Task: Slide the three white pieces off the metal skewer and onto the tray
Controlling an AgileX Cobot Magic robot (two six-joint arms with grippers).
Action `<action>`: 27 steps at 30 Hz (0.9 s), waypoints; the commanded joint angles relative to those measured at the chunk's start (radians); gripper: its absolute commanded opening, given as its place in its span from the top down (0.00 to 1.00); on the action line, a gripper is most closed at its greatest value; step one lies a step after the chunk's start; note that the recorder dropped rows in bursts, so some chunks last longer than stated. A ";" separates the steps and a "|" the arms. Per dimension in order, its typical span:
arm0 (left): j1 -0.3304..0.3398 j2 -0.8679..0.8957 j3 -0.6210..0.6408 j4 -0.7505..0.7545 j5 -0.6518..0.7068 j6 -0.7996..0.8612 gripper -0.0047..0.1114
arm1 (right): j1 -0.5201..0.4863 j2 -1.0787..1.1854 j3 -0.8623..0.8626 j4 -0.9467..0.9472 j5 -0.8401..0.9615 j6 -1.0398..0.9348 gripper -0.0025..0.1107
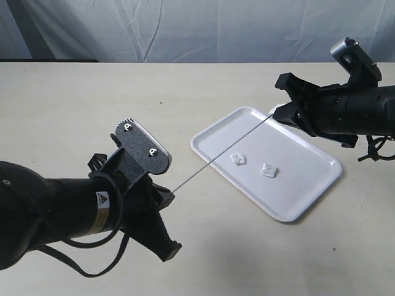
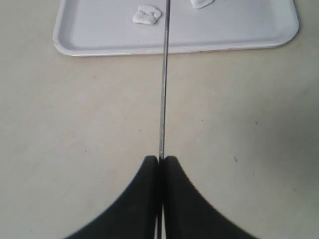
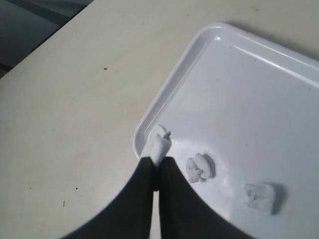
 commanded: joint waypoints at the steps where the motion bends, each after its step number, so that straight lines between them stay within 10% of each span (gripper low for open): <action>1: -0.004 -0.022 0.032 -0.053 0.050 0.005 0.96 | -0.008 -0.008 -0.004 0.010 -0.029 -0.014 0.98; 27: -0.004 -0.077 0.029 -0.096 0.034 0.019 0.96 | -0.008 0.100 -0.013 -0.063 0.076 -0.028 0.98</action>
